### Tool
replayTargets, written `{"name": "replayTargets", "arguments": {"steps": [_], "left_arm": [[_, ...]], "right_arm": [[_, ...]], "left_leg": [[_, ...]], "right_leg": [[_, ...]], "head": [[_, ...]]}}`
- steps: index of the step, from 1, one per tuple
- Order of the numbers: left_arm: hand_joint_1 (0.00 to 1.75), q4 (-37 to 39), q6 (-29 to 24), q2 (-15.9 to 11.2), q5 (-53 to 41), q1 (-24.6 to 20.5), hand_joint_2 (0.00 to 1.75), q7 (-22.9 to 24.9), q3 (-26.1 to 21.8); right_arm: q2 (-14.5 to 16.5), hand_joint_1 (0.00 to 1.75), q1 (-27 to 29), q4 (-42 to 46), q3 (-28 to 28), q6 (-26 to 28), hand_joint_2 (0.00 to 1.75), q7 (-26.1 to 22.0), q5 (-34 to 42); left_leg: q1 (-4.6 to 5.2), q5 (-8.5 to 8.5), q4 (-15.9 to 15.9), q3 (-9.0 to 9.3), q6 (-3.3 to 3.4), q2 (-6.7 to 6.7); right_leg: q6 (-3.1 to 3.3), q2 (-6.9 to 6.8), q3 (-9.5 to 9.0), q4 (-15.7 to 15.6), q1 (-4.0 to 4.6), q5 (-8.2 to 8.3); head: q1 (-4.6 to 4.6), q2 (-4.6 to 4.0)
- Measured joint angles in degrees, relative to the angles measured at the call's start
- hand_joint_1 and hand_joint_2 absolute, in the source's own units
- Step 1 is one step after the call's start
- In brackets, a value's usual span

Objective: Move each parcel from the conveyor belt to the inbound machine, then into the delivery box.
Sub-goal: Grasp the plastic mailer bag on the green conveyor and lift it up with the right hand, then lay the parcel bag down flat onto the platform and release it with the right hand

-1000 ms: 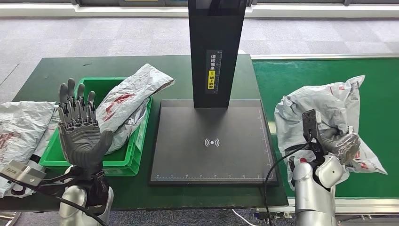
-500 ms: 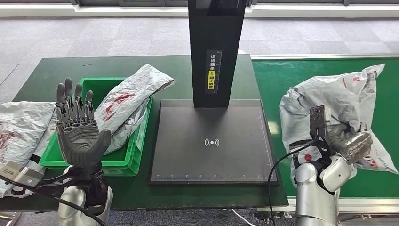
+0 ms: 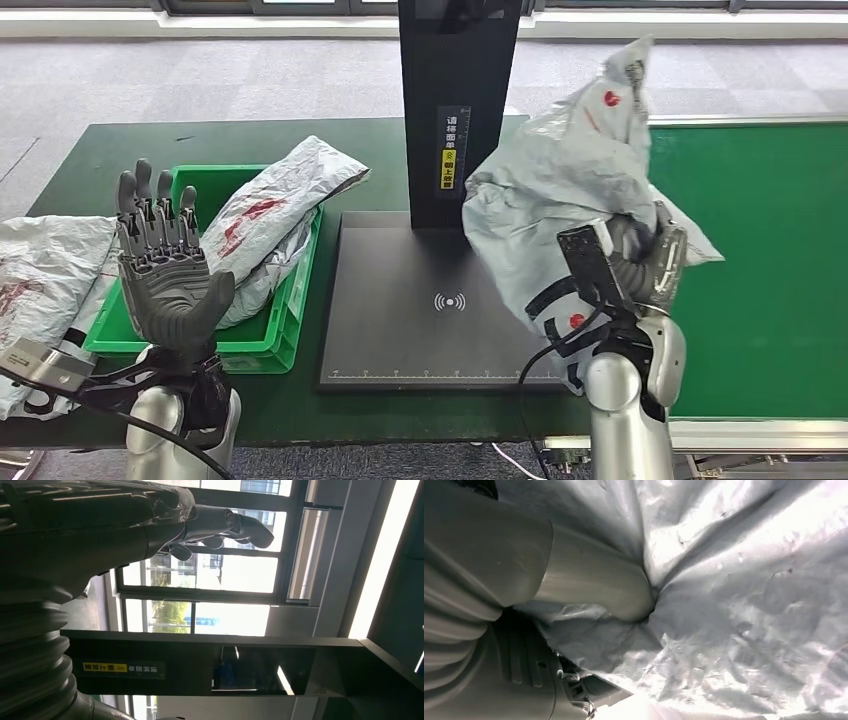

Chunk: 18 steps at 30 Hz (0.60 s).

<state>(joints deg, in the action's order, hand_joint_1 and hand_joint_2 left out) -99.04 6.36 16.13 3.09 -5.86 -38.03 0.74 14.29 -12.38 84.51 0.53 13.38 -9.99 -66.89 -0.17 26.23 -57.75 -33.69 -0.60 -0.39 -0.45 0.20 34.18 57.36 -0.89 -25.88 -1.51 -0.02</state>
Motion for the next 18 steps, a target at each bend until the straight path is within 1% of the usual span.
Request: {"name": "replayTargets", "arguments": {"steps": [3,6,10,15,18], "left_arm": [[0.0,0.8,0.2,0.0,0.0,-0.7,1.75,0.0,0.0],[0.0,1.4,0.1,0.0,0.0,-1.1,1.75,-0.1,0.0],[0.0,2.2,-0.4,0.0,0.2,-1.2,1.75,-0.5,0.0],[0.0,2.8,-0.6,0.0,0.7,-1.2,1.75,-0.7,0.0],[0.0,3.0,-0.6,0.0,0.7,-1.2,1.75,-0.8,0.0]], "right_arm": [[0.1,1.75,-1.1,-4.4,-4.0,0.0,1.75,-1.4,2.7],[0.0,1.75,-1.6,-7.7,-6.5,0.6,1.75,-2.1,4.0],[-0.3,1.75,-2.1,-10.7,-8.3,0.6,1.75,-2.1,4.7],[-0.8,1.75,-3.7,-15.1,-10.0,-2.9,1.75,-2.0,7.1],[-0.9,1.75,-4.6,-18.0,-10.6,-3.4,1.75,-2.2,8.0]], "left_leg": [[0.0,-0.05,0.0,0.0,0.02,-0.05],[0.01,-0.04,0.0,0.0,0.02,-0.05],[0.01,0.0,0.0,-0.03,0.03,-0.05],[0.01,0.01,0.0,-0.03,0.04,-0.04],[0.01,0.01,0.0,-0.03,0.03,-0.05]], "right_leg": [[-0.01,-0.05,-0.03,0.0,0.0,0.04],[0.0,-0.04,-0.02,0.0,-0.01,0.05],[-0.01,-0.03,0.0,0.0,-0.01,0.04],[-0.01,-0.01,0.02,0.0,-0.01,0.03],[-0.01,-0.02,0.02,0.0,-0.01,0.03]], "head": [[0.0,0.0],[0.0,0.0],[0.0,0.0],[0.0,0.0],[0.0,0.0]]}}
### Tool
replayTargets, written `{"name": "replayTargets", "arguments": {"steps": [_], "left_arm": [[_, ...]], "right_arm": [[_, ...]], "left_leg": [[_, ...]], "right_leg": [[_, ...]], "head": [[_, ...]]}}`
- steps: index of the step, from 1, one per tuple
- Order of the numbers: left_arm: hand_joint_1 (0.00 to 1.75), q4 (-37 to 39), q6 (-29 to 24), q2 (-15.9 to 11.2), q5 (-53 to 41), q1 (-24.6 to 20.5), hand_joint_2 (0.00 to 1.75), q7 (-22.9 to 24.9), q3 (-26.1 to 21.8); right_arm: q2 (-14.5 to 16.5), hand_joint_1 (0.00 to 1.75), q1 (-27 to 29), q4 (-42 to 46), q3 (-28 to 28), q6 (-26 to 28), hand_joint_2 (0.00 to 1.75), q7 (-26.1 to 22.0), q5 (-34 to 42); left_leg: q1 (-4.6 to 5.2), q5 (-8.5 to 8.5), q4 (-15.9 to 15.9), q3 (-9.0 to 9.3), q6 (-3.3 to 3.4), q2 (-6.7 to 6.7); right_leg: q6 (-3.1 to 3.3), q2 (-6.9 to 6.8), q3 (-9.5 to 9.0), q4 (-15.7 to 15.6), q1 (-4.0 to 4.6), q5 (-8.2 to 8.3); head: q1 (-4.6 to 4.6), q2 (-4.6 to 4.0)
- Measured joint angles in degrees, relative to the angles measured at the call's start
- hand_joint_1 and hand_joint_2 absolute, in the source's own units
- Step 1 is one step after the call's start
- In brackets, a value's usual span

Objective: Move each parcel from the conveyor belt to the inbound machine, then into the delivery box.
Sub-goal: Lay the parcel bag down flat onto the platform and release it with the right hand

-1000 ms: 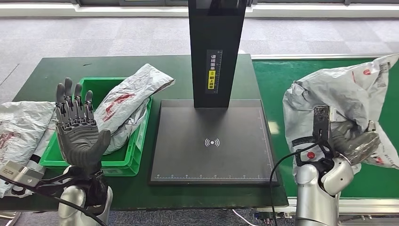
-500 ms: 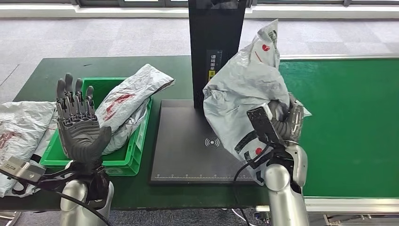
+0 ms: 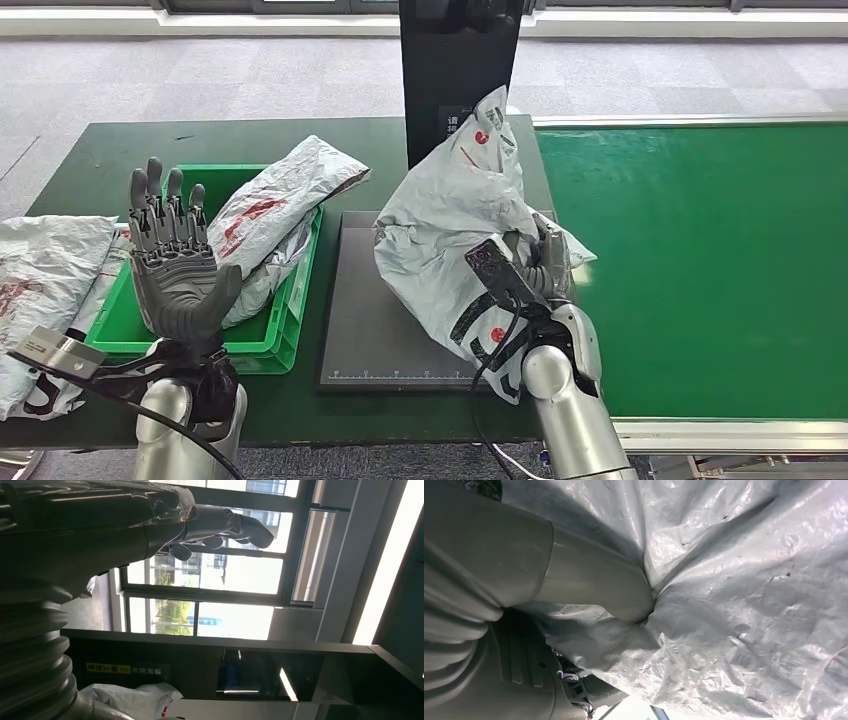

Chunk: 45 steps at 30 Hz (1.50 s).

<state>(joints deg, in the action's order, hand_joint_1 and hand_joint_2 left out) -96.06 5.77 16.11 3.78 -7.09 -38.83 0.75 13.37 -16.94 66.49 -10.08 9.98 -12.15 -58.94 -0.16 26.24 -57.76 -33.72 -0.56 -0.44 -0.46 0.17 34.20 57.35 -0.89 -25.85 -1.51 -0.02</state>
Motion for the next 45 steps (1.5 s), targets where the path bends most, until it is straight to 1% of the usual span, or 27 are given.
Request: {"name": "replayTargets", "arguments": {"steps": [9,14,15,16,18,19,20,21,32,36,39,43,45], "left_arm": [[0.0,0.5,0.0,0.0,0.0,0.0,1.75,-0.1,0.0],[0.0,0.6,-0.2,-0.2,0.1,-0.1,1.75,-0.1,0.0],[0.0,0.7,-0.2,-0.2,0.2,-0.1,1.75,-0.1,0.0],[0.0,0.7,-0.2,-0.2,0.4,-0.1,1.75,0.0,0.0],[0.0,0.8,-0.3,-0.2,0.8,-0.1,1.75,0.1,0.0],[0.0,0.9,-0.3,-0.3,0.9,-0.1,1.75,0.2,0.0],[0.0,0.9,-0.3,-0.3,1.1,-0.1,1.75,0.2,0.0],[0.0,0.8,-0.4,-0.3,1.1,0.0,1.75,0.2,0.0],[0.0,0.4,-1.0,-0.3,1.2,0.5,1.75,0.2,0.1],[0.0,0.2,-1.1,-0.3,1.1,0.7,1.75,0.1,0.1],[0.0,-0.2,-1.5,-0.3,0.9,1.1,1.75,-0.1,0.1],[0.0,-0.5,-2.3,-0.3,0.0,1.2,1.75,-0.3,0.1],[0.0,-0.5,-3.1,-0.3,-0.9,1.2,1.75,-0.4,0.1]], "right_arm": [[-0.3,1.75,-1.1,-3.7,-0.6,-0.2,1.75,-0.1,0.4],[-0.6,1.75,-2.7,-7.1,-1.8,-3.8,1.75,0.4,2.1],[-0.6,1.46,-3.2,-8.5,-2.3,-4.4,1.75,0.5,2.4],[-0.7,1.1,-3.7,-10.0,-2.8,-4.9,1.75,0.5,2.6],[-0.8,0.24,-4.6,-12.9,-3.7,-5.3,1.75,0.2,3.1],[-0.9,0.1,-5.0,-14.2,-4.2,-5.3,1.75,-0.2,3.3],[-1.0,0.02,-5.4,-15.2,-4.5,-5.3,1.75,-0.5,3.5],[-1.0,0.0,-5.8,-16.2,-4.8,-5.2,1.75,-0.9,3.7],[-1.4,0.0,-9.3,-23.1,-7.1,-3.3,1.75,-2.5,6.4],[-1.4,0.0,-9.7,-23.5,-7.1,-0.7,1.75,-3.6,7.0],[-1.4,0.0,-9.0,-21.7,-7.1,3.2,1.75,-6.1,8.4],[-1.4,0.0,-7.4,-16.4,-7.1,6.9,1.75,-9.6,10.5],[-1.5,0.0,-6.1,-13.2,-7.0,10.0,1.75,-12.2,12.1]], "left_leg": [[0.0,0.0,0.0,0.0,0.0,0.0],[0.0,0.0,0.0,0.01,0.0,0.04],[0.0,0.0,0.0,0.01,0.0,0.04],[0.0,-0.01,0.0,0.01,-0.01,0.04],[0.0,-0.02,0.0,0.01,-0.02,0.03],[0.0,-0.02,0.0,0.01,-0.03,0.02],[0.0,-0.02,0.0,0.01,-0.03,0.03],[0.0,-0.02,0.0,0.01,-0.03,0.03],[0.0,-0.02,0.0,0.0,-0.03,0.02],[0.0,-0.02,0.0,0.01,-0.03,0.02],[0.0,-0.02,0.0,0.01,-0.03,0.03],[0.0,-0.02,0.0,0.01,-0.03,0.03],[0.0,-0.02,0.0,0.0,-0.03,0.02]], "right_leg": [[0.0,0.01,0.0,0.0,0.0,0.0],[0.0,0.04,0.02,0.0,0.0,0.0],[0.0,0.05,0.02,0.0,0.0,0.0],[0.0,0.05,0.02,0.0,0.0,0.0],[0.01,0.04,0.02,0.0,0.01,0.01],[0.01,0.04,0.01,0.0,0.0,0.01],[0.01,0.04,0.01,0.0,0.0,0.01],[0.01,0.04,0.01,0.0,0.0,0.01],[0.01,0.04,0.02,0.0,0.0,0.01],[0.01,0.04,0.02,0.0,0.0,0.01],[0.01,0.04,0.03,0.0,0.0,0.01],[0.01,0.05,0.05,0.0,0.0,0.01],[0.01,0.04,0.05,0.0,0.0,0.01]], "head": [[0.0,0.0],[0.0,0.0],[0.0,0.0],[0.0,0.0],[0.0,0.0],[0.0,0.0],[0.0,0.0],[0.0,0.0],[0.0,0.0],[0.0,0.0],[0.0,0.0],[0.0,0.0],[0.0,0.0]]}}
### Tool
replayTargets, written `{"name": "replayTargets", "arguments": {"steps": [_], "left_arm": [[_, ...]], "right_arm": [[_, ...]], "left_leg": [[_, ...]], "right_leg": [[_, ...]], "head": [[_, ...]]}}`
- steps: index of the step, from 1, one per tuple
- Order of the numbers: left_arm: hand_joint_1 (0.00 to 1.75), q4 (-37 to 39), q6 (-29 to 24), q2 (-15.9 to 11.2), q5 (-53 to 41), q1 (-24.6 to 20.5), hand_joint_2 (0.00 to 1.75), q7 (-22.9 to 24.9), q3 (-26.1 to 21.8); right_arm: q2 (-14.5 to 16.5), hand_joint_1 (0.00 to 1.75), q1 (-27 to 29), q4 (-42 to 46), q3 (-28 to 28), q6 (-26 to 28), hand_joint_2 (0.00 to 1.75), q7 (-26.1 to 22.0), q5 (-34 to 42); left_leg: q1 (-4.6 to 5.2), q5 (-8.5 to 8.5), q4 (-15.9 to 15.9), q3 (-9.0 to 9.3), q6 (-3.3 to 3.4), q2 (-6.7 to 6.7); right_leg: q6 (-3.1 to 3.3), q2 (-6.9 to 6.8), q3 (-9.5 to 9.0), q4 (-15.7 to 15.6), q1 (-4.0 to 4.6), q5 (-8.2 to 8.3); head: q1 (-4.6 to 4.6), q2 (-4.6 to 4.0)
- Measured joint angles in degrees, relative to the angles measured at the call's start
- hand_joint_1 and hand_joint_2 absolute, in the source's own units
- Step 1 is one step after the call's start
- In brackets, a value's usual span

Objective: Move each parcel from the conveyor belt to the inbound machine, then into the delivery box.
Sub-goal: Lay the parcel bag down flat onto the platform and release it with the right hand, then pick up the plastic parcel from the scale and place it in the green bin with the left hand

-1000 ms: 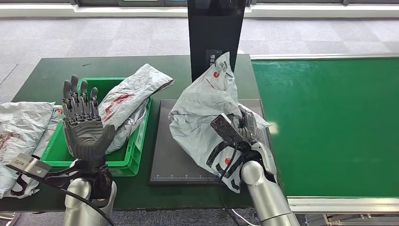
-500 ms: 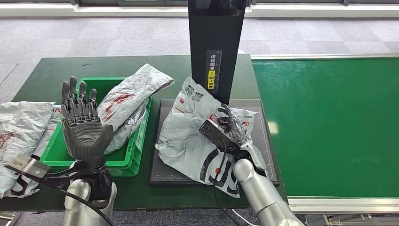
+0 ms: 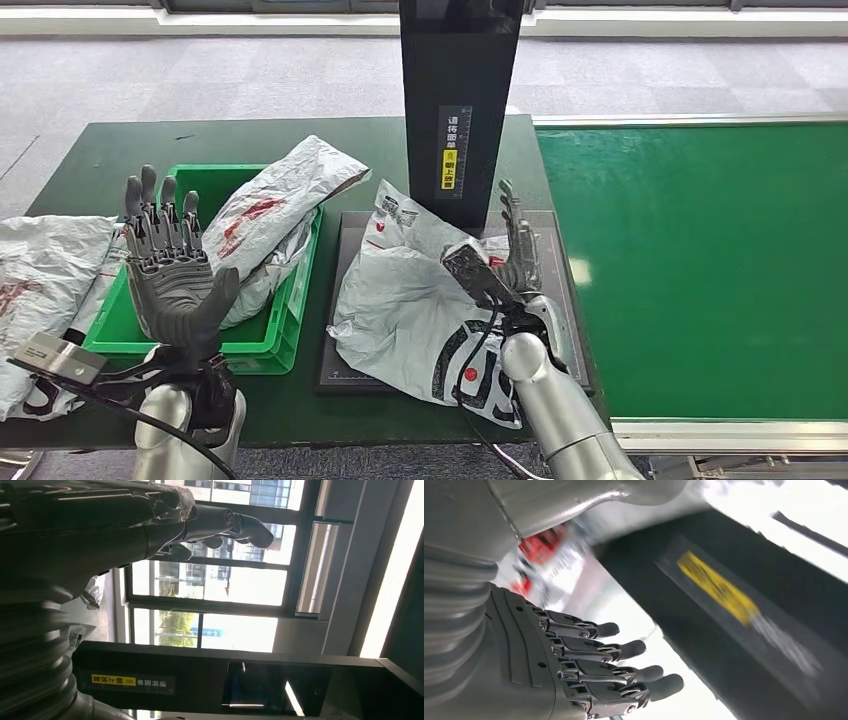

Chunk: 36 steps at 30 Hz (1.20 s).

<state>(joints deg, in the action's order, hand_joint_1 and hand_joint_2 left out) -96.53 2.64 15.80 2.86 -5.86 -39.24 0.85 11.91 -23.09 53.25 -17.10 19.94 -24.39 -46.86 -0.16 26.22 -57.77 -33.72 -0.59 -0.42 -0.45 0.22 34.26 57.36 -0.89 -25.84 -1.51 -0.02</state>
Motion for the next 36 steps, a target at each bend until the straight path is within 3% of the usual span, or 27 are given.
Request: {"name": "replayTargets", "arguments": {"steps": [7,13,20,26,32,36], "left_arm": [[0.0,0.4,-11.6,0.0,-10.3,-0.5,1.75,-0.8,0.4],[0.0,0.8,-12.7,0.1,-11.2,-0.9,1.75,-0.9,0.6],[0.0,3.5,-12.0,-0.1,-11.1,-2.9,1.75,-0.8,2.5],[0.0,13.4,-11.2,-0.3,-20.2,-8.5,1.75,-0.4,8.6],[0.0,27.3,-11.3,0.1,-24.5,-13.7,1.75,-0.8,15.3],[0.0,36.3,-12.7,1.1,-22.6,-16.0,1.75,-0.9,19.5]], "right_arm": [[0.0,0.0,5.8,14.8,1.1,9.1,1.75,-6.7,5.3],[0.0,0.0,8.0,20.5,1.5,9.9,1.75,-7.4,5.9],[0.1,0.0,11.2,29.0,1.6,17.7,1.75,-13.1,10.4],[0.3,0.0,14.9,41.2,1.1,20.1,1.75,-15.5,20.1],[0.1,0.0,16.4,47.3,-1.2,20.1,1.75,-15.7,22.5],[0.3,0.0,16.6,49.0,-2.0,20.1,1.75,-15.7,23.5]], "left_leg": [[0.0,0.02,0.0,0.0,0.01,0.02],[0.0,0.01,0.0,0.02,0.0,0.05],[0.01,0.0,0.0,0.03,0.0,0.02],[0.04,0.01,0.0,0.02,0.02,0.0],[0.06,0.02,0.0,0.08,0.03,0.08],[0.06,0.02,0.0,0.07,0.03,0.08]], "right_leg": [[0.0,0.01,0.02,0.0,0.0,0.0],[0.01,0.04,0.02,0.0,0.0,0.01],[0.01,0.02,0.01,0.0,-0.01,0.01],[0.0,-0.01,-0.03,0.0,-0.05,0.02],[-0.01,0.04,-0.03,0.0,-0.06,0.04],[-0.01,0.04,-0.03,0.0,-0.06,0.05]], "head": [[0.0,0.0],[0.0,0.0],[-0.01,0.0],[0.0,0.0],[0.0,0.0],[0.0,0.0]]}}
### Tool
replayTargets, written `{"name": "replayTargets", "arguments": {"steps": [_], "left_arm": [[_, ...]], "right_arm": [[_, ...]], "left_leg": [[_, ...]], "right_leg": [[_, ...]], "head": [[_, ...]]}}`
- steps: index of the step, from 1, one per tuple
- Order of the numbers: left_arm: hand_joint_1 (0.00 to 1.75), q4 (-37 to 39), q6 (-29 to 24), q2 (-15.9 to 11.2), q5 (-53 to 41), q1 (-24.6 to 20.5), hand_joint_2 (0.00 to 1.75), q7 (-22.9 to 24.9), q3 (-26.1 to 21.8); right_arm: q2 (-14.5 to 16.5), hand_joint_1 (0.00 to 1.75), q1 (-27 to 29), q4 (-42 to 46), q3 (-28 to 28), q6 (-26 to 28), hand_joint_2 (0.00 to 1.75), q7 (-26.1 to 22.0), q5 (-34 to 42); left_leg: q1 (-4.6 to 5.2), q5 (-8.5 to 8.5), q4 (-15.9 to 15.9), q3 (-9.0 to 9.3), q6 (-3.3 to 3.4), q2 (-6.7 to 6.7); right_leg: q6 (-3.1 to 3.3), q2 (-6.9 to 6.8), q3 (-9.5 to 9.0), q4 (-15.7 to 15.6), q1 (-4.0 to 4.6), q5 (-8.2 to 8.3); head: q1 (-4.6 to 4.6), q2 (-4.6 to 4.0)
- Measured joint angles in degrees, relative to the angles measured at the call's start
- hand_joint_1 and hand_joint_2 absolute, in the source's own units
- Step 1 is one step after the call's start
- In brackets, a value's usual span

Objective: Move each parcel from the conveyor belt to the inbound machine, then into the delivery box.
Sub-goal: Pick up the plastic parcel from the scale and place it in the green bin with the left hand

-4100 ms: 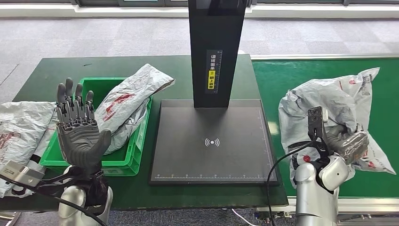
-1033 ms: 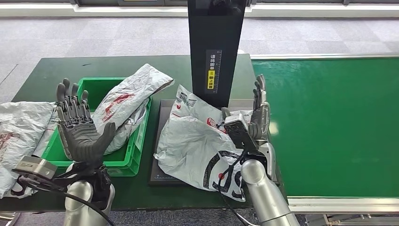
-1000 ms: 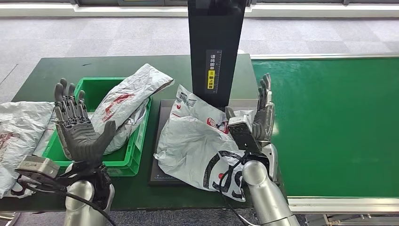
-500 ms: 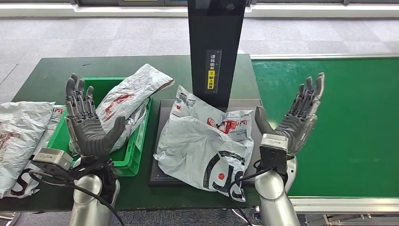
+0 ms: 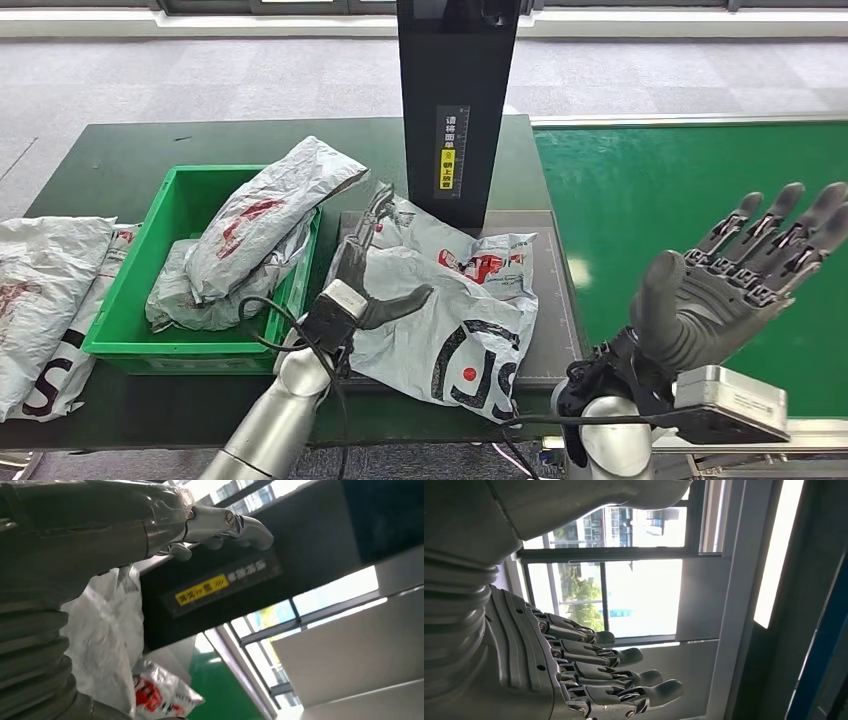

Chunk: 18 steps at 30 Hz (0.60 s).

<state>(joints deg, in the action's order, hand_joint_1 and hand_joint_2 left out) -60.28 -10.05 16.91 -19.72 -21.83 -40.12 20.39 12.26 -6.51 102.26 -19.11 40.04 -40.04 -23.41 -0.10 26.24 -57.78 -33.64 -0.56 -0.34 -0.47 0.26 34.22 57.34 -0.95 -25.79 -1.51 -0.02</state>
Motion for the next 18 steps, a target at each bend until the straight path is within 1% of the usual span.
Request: {"name": "replayTargets", "arguments": {"steps": [3,6,8,11,14,18], "left_arm": [[0.0,5.8,-1.5,0.8,0.2,-1.5,1.75,0.0,2.8],[0.0,13.4,-5.3,2.1,-5.0,-3.9,1.75,0.9,5.4],[0.0,18.0,-8.7,2.9,-10.3,-5.2,1.75,2.8,7.3],[0.0,23.6,-12.0,3.7,-16.6,-6.9,1.75,7.4,10.5],[0.0,26.6,-13.2,4.0,-20.1,-7.9,1.75,10.6,12.6],[0.0,27.2,-13.3,4.0,-20.8,-8.2,1.75,11.4,13.1]], "right_arm": [[0.4,0.0,0.0,0.5,0.0,0.0,1.75,0.0,-0.1],[0.8,0.0,0.2,0.7,0.0,-0.1,1.75,0.0,-0.7],[1.1,0.0,0.4,0.7,0.0,-0.2,1.75,0.0,-1.2],[1.5,0.0,0.9,0.7,0.0,-0.8,1.75,0.0,-1.9],[1.7,0.0,1.3,0.8,0.0,-1.1,1.75,0.0,-2.5],[1.7,0.0,1.5,0.8,0.0,-1.1,1.75,0.0,-2.6]], "left_leg": [[0.0,0.0,0.0,-0.01,0.0,-0.01],[0.0,0.01,0.0,-0.02,0.0,-0.04],[0.0,0.01,0.0,-0.02,0.01,-0.04],[0.0,0.01,0.0,-0.02,0.01,-0.03],[0.0,0.01,0.0,-0.02,0.01,-0.02],[0.0,0.01,0.0,-0.02,0.01,-0.02]], "right_leg": [[0.0,0.0,0.0,0.0,0.0,0.0],[0.0,-0.01,-0.01,0.0,0.0,-0.01],[0.0,-0.01,-0.01,0.0,0.0,-0.01],[0.0,0.0,0.0,0.0,0.0,-0.01],[0.0,0.0,0.0,0.0,0.0,-0.01],[0.0,0.0,0.0,0.0,0.0,-0.01]], "head": [[0.0,0.0],[0.0,0.0],[0.0,0.0],[0.0,0.0],[0.0,0.0],[0.0,0.0]]}}
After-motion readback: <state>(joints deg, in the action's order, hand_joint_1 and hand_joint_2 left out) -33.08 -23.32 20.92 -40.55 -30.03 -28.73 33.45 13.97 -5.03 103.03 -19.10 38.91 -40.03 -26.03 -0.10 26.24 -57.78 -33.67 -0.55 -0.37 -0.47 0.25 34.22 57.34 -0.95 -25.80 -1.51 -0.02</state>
